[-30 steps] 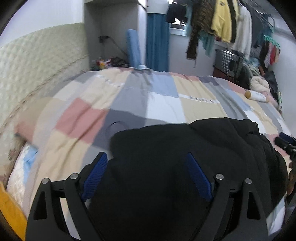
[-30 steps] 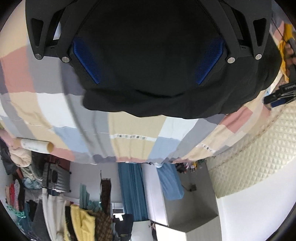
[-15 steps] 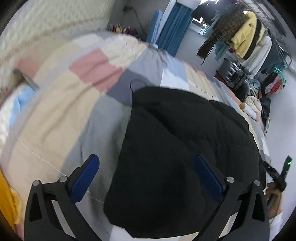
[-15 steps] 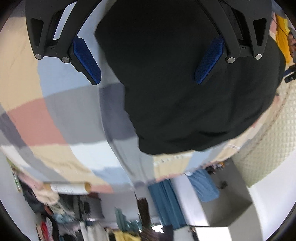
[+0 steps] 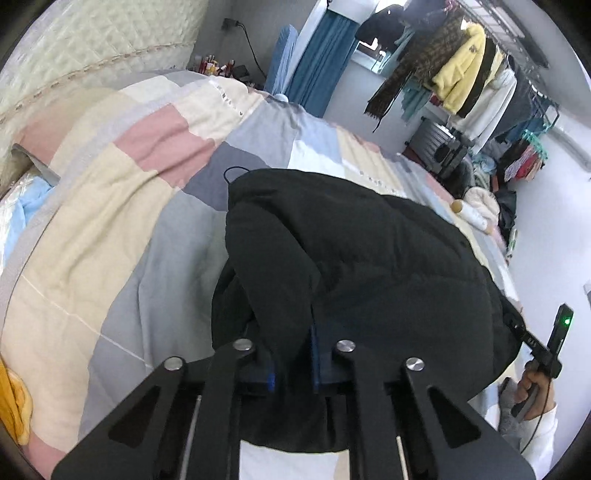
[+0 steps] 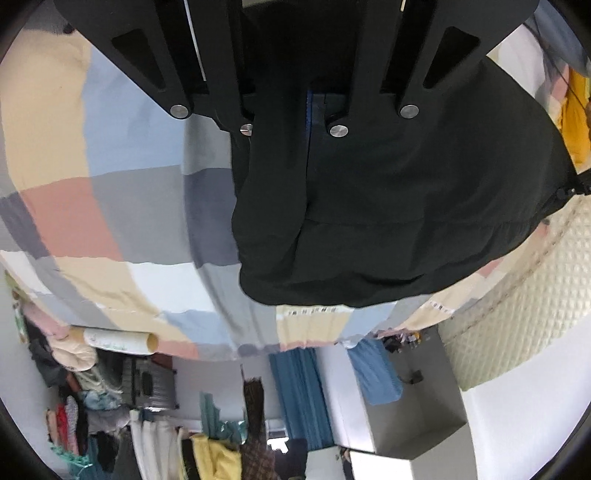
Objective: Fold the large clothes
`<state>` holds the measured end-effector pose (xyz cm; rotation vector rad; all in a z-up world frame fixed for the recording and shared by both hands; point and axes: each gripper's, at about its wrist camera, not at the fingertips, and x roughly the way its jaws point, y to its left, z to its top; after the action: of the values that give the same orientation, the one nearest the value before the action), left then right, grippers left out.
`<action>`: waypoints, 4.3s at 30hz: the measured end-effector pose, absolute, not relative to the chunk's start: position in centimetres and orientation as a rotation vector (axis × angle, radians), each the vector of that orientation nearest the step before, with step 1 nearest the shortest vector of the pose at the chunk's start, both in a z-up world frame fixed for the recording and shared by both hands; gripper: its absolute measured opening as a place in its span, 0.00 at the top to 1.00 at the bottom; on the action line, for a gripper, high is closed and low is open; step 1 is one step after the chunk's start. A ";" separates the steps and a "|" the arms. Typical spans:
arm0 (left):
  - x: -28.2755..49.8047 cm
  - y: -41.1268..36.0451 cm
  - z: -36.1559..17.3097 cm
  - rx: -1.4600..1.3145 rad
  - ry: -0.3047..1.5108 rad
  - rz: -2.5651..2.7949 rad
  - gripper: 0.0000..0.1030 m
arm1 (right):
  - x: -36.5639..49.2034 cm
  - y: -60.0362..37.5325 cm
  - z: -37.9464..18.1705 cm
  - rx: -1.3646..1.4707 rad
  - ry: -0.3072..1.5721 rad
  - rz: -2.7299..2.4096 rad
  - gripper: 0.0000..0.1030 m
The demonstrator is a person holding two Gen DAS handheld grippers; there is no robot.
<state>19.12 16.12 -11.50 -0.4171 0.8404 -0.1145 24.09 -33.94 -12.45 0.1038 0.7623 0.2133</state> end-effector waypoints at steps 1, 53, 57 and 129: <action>18.6 16.3 -11.4 -0.429 0.836 -0.118 0.89 | 23.7 -34.3 -12.5 0.115 0.764 0.212 0.96; 7.0 5.3 7.2 -0.134 0.511 -0.089 0.00 | 8.5 -30.1 10.1 0.109 0.338 0.303 0.00; 4.6 3.5 8.8 -0.102 0.457 -0.111 0.00 | 5.4 -29.2 11.5 0.115 0.277 0.347 0.00; 0.7 1.5 -0.9 -0.167 0.599 -0.028 0.00 | -0.1 -23.7 -1.2 0.056 0.477 0.296 0.00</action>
<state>0.70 1.46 -0.88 -0.1670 0.5994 -0.0284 -0.12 -23.74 -1.24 0.0561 0.4773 0.2955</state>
